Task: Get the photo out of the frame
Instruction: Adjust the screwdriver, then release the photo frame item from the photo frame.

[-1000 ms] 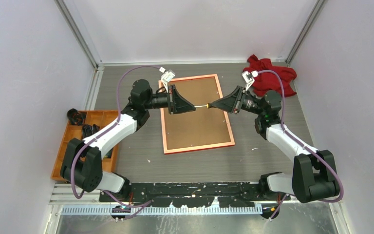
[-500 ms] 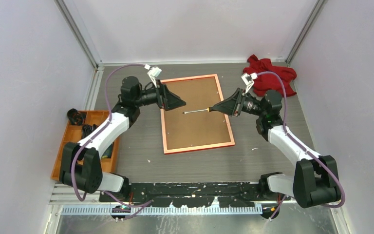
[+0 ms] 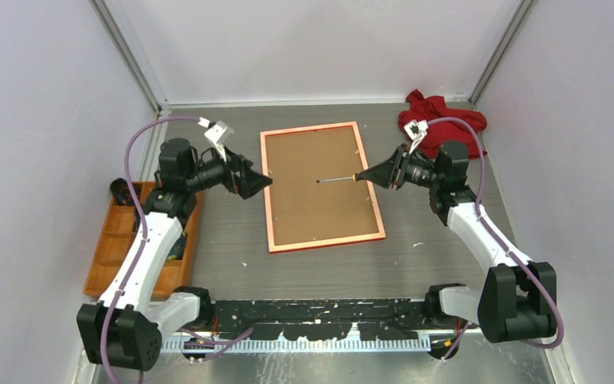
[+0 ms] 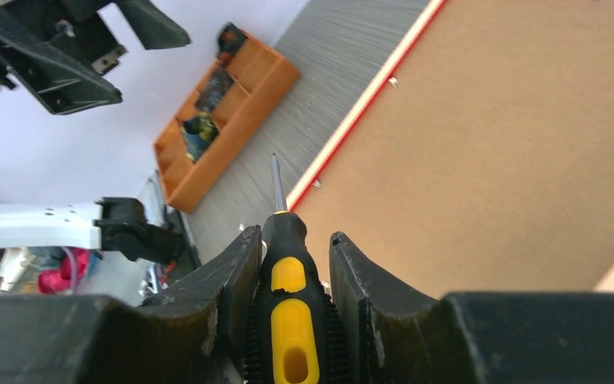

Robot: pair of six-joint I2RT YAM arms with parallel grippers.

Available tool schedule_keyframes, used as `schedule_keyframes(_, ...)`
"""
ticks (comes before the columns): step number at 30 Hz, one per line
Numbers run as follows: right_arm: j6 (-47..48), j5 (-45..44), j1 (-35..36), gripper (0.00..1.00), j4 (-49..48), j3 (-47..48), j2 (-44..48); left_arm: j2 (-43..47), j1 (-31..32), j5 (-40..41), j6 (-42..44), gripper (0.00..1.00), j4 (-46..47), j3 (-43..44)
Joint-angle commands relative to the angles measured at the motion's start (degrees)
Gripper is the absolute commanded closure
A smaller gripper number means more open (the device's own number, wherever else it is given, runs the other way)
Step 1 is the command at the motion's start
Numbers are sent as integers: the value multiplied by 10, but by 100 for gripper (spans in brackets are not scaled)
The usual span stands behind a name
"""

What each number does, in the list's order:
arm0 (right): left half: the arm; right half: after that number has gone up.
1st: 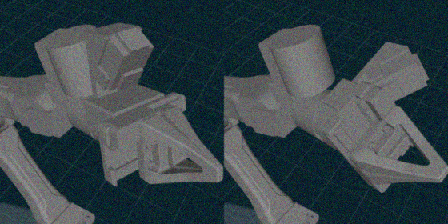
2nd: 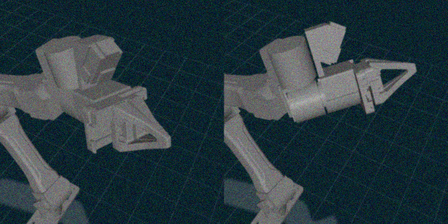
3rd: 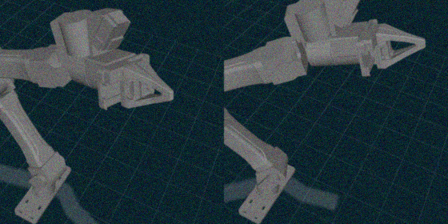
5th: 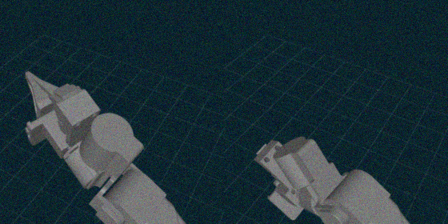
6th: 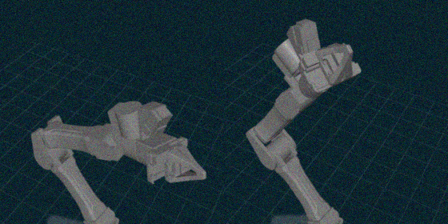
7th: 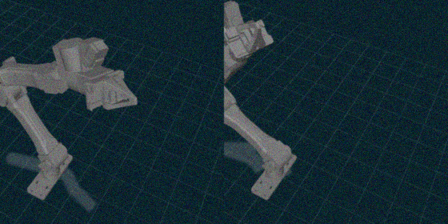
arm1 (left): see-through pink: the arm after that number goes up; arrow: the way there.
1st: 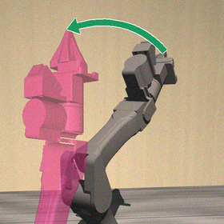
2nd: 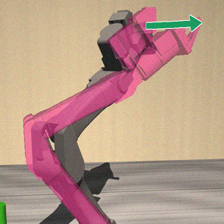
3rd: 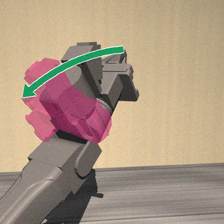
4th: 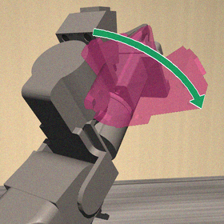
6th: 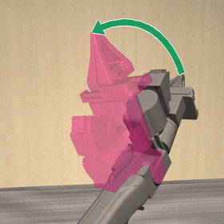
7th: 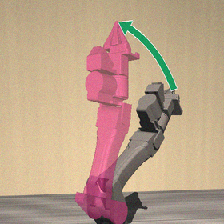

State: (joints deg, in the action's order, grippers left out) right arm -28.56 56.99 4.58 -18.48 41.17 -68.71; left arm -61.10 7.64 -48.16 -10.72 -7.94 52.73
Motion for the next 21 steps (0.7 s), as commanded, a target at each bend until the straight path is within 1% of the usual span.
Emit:
schedule_keyframes(1, 127, -31, -15, 99, 97, 45, 19, 25, -7, 62, 142, 0, -125, -25)
schedule_keyframes(5, 175, -58, -38, 99, 169, 71, 27, 9, -7, 97, 152, 0, -162, -4)
schedule_keyframes(9, 265, -123, -38, 99, 294, 102, 54, -27, -7, 134, 155, 0, -203, 26)
schedule_keyframes(11, 309, -156, -38, 99, 343, 110, 69, -42, -7, 137, 156, 0, -217, 37)
schedule_keyframes(15, 380, -194, -39, 99, 430, 122, 94, -62, -6, 128, 145, 0, -213, 42)
schedule_keyframes(18, 400, -208, -38, 99, 449, 117, 109, -58, -6, 141, 143, 0, -212, 36)
schedule_keyframes(21, 384, -246, -38, 99, 412, 97, 119, -51, -6, 147, 136, 0, -196, 22)
